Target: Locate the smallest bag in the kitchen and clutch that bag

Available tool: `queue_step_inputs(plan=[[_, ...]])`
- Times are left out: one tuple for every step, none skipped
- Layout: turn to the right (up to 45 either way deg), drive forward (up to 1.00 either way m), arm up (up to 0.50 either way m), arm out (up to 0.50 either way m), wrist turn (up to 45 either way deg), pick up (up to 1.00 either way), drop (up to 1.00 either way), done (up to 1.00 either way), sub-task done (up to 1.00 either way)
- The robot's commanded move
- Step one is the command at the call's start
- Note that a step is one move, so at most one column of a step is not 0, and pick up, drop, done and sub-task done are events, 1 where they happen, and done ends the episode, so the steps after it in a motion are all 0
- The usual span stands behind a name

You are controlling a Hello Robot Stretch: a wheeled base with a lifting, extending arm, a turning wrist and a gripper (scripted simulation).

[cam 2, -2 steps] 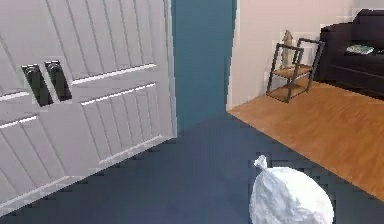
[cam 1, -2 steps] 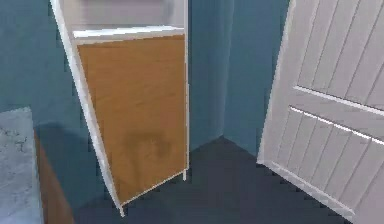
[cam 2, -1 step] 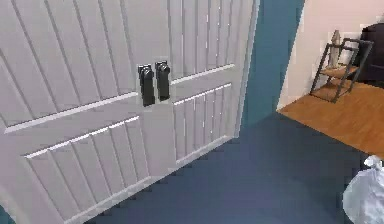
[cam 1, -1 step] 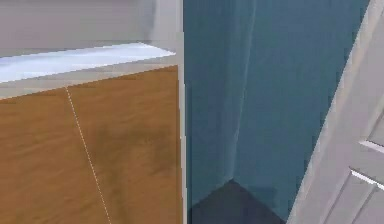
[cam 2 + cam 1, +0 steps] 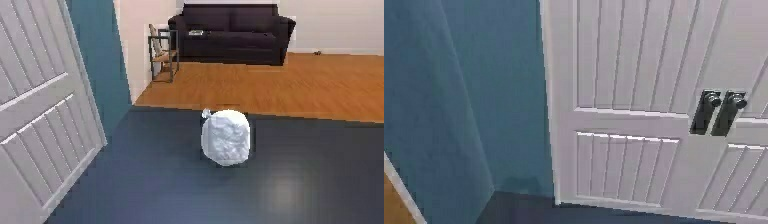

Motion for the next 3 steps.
queue_step_inputs(plan=[[45.0,0.0,0.0,0.0,0.0,0.0,0.0,0.0,0.0],[45.0,0.0,0.0,0.0,0.0,0.0,0.0,0.0,0.0],[30.0,0.0,0.0,0.0,0.0,0.0,0.0,0.0,0.0]])
